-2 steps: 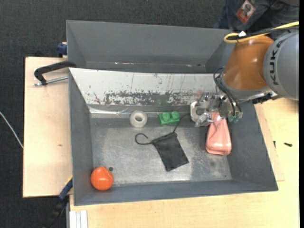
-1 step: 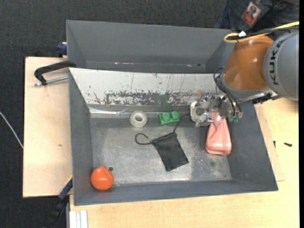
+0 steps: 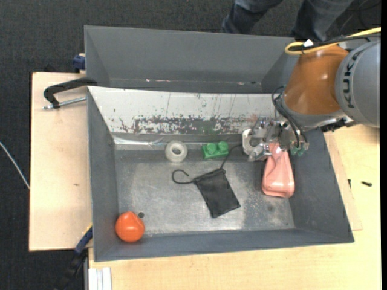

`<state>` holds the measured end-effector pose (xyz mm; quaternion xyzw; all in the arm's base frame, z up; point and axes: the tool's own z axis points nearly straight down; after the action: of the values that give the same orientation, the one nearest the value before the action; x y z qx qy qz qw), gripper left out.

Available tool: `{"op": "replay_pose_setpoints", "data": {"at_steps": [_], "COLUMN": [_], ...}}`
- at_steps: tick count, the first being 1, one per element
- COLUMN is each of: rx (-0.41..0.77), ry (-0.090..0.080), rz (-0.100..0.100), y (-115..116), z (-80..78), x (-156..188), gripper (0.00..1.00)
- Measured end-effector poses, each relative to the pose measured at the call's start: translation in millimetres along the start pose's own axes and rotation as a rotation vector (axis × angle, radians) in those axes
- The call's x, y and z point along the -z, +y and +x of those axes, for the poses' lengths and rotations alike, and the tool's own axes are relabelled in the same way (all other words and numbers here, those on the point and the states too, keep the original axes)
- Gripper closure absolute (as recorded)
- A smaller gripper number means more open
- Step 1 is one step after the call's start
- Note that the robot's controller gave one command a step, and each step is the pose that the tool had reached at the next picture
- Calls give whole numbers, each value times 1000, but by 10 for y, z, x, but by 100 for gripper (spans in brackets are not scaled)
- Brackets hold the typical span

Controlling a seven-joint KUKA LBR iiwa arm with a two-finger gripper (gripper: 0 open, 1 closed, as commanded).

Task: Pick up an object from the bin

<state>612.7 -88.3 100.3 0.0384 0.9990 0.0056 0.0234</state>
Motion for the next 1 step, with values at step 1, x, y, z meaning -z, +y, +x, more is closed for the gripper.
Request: {"op": "replay_pose_setpoints", "data": {"at_steps": [1], "rx": [0], "ry": [0], "rz": [0], "y": [0], "z": [0], "x": [0], "gripper": [100]}}
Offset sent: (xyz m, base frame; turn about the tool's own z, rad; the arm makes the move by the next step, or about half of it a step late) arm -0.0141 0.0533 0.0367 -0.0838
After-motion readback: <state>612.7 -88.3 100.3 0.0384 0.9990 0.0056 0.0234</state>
